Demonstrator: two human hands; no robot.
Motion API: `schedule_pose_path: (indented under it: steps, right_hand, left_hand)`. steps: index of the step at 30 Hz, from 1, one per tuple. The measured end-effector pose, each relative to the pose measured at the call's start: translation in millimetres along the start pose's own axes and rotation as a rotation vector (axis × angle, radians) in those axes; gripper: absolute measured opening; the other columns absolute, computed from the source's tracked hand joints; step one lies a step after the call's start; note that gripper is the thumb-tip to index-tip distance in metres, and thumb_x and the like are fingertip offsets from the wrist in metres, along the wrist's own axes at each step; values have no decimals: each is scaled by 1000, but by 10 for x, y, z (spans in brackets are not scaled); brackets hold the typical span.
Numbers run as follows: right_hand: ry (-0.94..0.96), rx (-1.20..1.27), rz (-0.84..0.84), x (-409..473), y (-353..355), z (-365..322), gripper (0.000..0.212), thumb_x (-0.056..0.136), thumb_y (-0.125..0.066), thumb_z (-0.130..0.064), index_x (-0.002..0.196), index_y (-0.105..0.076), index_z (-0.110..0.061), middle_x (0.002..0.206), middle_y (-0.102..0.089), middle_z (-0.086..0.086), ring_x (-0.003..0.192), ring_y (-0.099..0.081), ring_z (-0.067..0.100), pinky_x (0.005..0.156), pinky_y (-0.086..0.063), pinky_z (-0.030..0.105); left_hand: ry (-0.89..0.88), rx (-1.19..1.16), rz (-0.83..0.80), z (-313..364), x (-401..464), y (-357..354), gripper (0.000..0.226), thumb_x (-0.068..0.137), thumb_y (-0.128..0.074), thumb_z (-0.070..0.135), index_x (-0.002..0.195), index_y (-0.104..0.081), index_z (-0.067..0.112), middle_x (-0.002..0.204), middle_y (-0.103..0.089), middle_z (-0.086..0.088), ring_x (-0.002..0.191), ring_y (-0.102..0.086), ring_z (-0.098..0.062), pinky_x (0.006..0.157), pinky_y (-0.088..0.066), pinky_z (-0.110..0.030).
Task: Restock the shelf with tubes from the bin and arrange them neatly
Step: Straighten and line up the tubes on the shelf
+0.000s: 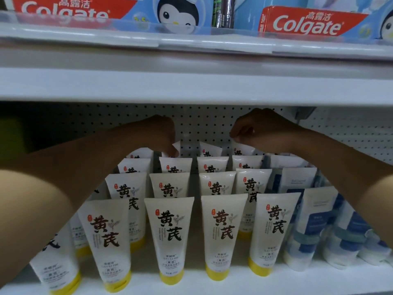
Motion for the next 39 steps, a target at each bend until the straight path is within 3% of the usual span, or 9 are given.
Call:
schedule_pose_path:
  steps: [6, 10, 14, 18, 23, 28, 31, 35, 39]
  right_hand:
    - [22, -10, -126, 234, -284, -126, 23, 92, -56, -19, 108, -68, -9, 113, -65, 2, 100, -59, 13, 83, -43, 19]
    - [27, -32, -213, 390, -499, -165, 28, 89, -59, -30, 102, -69, -8, 106, -67, 7, 98, -63, 22, 89, -51, 34]
    - [-21, -140, -313, 472, -700, -120, 37, 90, -58, -34, 84, -64, 1, 73, -58, 7, 68, -53, 18, 62, -41, 26]
    - [8, -164, -327, 511, -757, -107, 33, 90, -58, -28, 103, -64, 2, 103, -63, 14, 90, -59, 28, 70, -41, 28]
    - [34, -90, -302, 514, -732, -143, 28, 89, -62, -23, 115, -65, -15, 89, -49, -11, 86, -47, 8, 62, -35, 17]
    - [38, -44, -281, 500, -722, -125, 30, 89, -61, -25, 118, -63, -16, 113, -59, -2, 93, -48, 7, 71, -37, 15]
    - [25, -22, -231, 458, -544, -48, 26, 92, -55, -21, 117, -64, -18, 126, -58, -2, 106, -51, 9, 90, -36, 20]
    - [-135, -69, -132, 439, -272, 333, 29, 93, -49, -16, 111, -65, 1, 124, -61, 9, 114, -56, 27, 100, -42, 30]
    - [-227, -181, -196, 313, -297, 582, 40, 91, -55, -36, 106, -64, 0, 112, -63, 12, 102, -60, 26, 94, -48, 38]
  left_hand:
    - [-37, 19, -21, 15, 48, -65, 40, 86, -63, 32, 105, -64, -4, 93, -59, -12, 82, -52, -19, 57, -34, -16]
    - [-67, -14, 21, 40, 67, -55, 34, 86, -64, 27, 110, -63, 3, 109, -64, -11, 97, -59, -22, 62, -35, -14]
    - [-72, -56, 31, 57, 90, -51, 31, 82, -68, 24, 106, -66, 4, 108, -67, -11, 100, -63, -25, 64, -41, -19]
    - [-69, -105, 40, 49, 92, -41, 31, 81, -70, 22, 105, -66, 3, 108, -66, -13, 101, -62, -26, 63, -41, -18]
    - [-62, -124, 45, 42, 74, -36, 26, 81, -70, 20, 99, -68, 3, 102, -68, -14, 96, -64, -27, 62, -40, -14]
    - [-61, -131, 44, 55, 60, -37, 28, 81, -69, 19, 105, -65, 3, 110, -66, -12, 103, -62, -26, 68, -43, -18]
    - [-56, -120, 43, 51, 59, -41, 32, 82, -69, 18, 110, -64, 4, 114, -65, -13, 102, -61, -24, 71, -44, -21]
    - [-43, -116, 29, 45, 57, -49, 34, 82, -68, 17, 114, -63, 5, 117, -64, -11, 103, -59, -21, 86, -44, -26]
    - [-33, -126, 11, 55, 43, -48, 31, 84, -67, 21, 112, -63, 9, 111, -63, -2, 96, -56, -16, 81, -41, -23]
Point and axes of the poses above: each hand's wrist, its own x-axis towards the middle knuckle, its own y-axis out of the back of the hand, z = x × y, the point moved 10 cm from there along x, towards the middle knuckle
